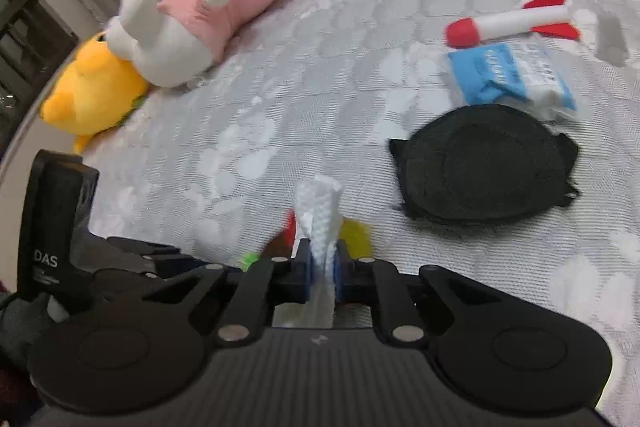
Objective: Clean container
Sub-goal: 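Wipe the doll with the right tool's tissue while left tool holds the doll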
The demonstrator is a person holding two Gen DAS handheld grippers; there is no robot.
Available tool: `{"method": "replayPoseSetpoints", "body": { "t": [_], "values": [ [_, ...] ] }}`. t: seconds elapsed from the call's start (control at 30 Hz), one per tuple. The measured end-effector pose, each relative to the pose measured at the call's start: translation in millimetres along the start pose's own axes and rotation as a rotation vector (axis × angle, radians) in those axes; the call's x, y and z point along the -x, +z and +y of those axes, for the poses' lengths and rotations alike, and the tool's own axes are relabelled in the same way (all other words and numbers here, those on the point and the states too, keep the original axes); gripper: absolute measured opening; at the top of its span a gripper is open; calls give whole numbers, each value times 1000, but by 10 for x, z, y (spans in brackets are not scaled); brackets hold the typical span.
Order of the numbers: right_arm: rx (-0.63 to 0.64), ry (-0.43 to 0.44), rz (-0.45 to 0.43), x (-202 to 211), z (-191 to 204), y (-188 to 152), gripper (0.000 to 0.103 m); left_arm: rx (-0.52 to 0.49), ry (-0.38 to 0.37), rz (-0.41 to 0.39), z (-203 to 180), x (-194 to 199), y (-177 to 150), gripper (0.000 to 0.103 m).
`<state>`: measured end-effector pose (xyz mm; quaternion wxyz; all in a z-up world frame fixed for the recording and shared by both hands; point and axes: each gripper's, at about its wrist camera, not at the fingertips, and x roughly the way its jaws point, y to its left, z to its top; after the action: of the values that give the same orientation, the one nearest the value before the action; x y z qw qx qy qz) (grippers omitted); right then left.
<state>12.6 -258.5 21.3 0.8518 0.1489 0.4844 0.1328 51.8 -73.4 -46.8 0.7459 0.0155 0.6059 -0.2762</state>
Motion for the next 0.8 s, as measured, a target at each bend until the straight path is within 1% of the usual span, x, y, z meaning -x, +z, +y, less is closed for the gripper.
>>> {"method": "replayPoseSetpoints", "body": {
  "t": [0.03, 0.07, 0.1, 0.2, 0.3, 0.37, 0.43, 0.47, 0.53, 0.57, 0.6, 0.63, 0.67, 0.77, 0.8],
  "values": [
    [7, -28, -18, 21, -3, -2, 12, -36, 30, -30, -72, -22, 14, 78],
    [6, -39, -36, 46, -19, 5, 12, -89, 80, -54, -151, -24, 8, 70],
    [-8, -38, -50, 68, -53, 20, 12, -142, 130, -78, -229, -24, 2, 69],
    [-53, -38, -74, 98, -153, 57, 12, -285, 227, -154, -395, 76, -69, 67],
    [-67, -50, -88, 96, -184, 76, 12, -441, 477, -247, -503, 129, -119, 68],
    [-59, -36, -111, 109, -162, 103, 12, -470, 567, -239, -488, 115, -150, 68],
    [-54, 3, -136, 117, -108, 155, 11, -468, 556, -193, -485, 19, -159, 69],
    [-58, 29, -145, 107, -79, 193, 11, -461, 526, -167, -491, -11, -174, 69],
    [-72, 87, -153, 56, -28, 267, 11, -433, 477, -150, -498, -6, -180, 81],
    [-83, 119, -144, -8, -10, 297, 11, -415, 449, -150, -497, 34, -181, 83],
    [-93, 138, -132, -69, 7, 308, 11, -387, 420, -150, -479, 71, -174, 86],
    [-100, 143, -111, -156, 15, 319, 11, -360, 392, -150, -461, 106, -167, 87],
    [-99, 131, -89, -239, 11, 317, 11, -343, 380, -150, -442, 111, -162, 87],
    [-63, 5, -21, -411, -55, 260, 12, -314, 365, -150, -421, 98, -116, 88],
    [-74, -29, -2, -452, -111, 243, 12, -307, 359, -149, -422, 99, -108, 88]
  ]
}}
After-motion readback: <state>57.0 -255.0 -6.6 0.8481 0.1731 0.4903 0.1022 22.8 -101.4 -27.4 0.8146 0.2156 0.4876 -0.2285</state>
